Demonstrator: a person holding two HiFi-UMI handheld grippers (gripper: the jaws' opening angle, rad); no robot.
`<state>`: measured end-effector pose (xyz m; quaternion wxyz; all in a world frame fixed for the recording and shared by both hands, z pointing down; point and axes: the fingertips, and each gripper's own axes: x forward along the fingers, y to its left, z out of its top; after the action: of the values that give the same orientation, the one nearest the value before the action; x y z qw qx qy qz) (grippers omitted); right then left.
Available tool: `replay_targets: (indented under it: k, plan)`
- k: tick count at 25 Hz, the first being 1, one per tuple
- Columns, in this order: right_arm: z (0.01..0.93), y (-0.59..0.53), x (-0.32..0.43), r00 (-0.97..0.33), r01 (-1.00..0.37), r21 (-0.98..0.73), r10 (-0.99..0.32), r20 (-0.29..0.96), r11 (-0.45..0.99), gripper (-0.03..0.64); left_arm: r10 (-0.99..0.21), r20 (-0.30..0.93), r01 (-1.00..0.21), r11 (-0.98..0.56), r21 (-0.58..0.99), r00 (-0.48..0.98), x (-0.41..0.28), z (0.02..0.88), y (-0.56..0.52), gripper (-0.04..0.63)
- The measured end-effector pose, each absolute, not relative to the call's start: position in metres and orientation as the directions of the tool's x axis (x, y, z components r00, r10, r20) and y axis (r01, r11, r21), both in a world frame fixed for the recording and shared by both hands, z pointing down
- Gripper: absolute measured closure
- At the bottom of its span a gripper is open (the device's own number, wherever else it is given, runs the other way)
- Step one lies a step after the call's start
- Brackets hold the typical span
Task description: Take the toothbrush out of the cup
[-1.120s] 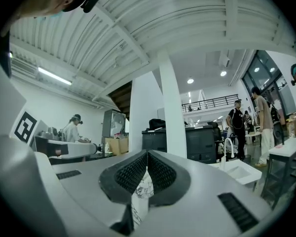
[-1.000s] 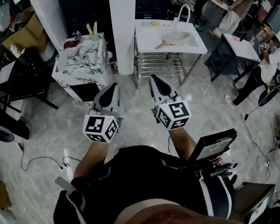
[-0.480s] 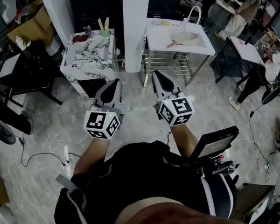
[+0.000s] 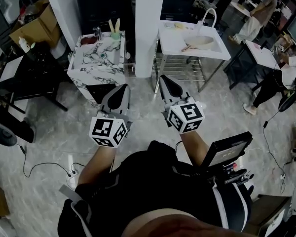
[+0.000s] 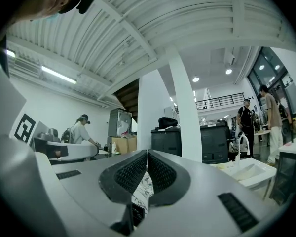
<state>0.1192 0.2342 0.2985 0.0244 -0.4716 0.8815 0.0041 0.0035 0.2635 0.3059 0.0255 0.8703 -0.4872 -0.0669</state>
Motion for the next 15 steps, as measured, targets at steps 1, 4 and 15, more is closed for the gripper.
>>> replay_targets:
  k: [1,4,15]
  plan:
    - [0.298,0.232,0.117,-0.556,-0.830,-0.012,-0.830,-0.047,0.557,0.594,-0.852,-0.093,-0.845,-0.524,0.108,0.516,0.002,0.305,0.261,0.595]
    - [0.302,0.222,0.110,-0.567,-0.823,-0.014,-0.823,-0.042,0.568,0.594,-0.856,-0.092,-0.850,-0.517,0.106,0.509,-0.003,0.306,0.251,0.595]
    - [0.301,0.134,0.090,-0.608,-0.791,-0.041,-0.792,-0.063,0.610,0.594,-0.882,-0.072,-0.877,-0.470,0.102,0.465,-0.020,0.306,0.167,0.595]
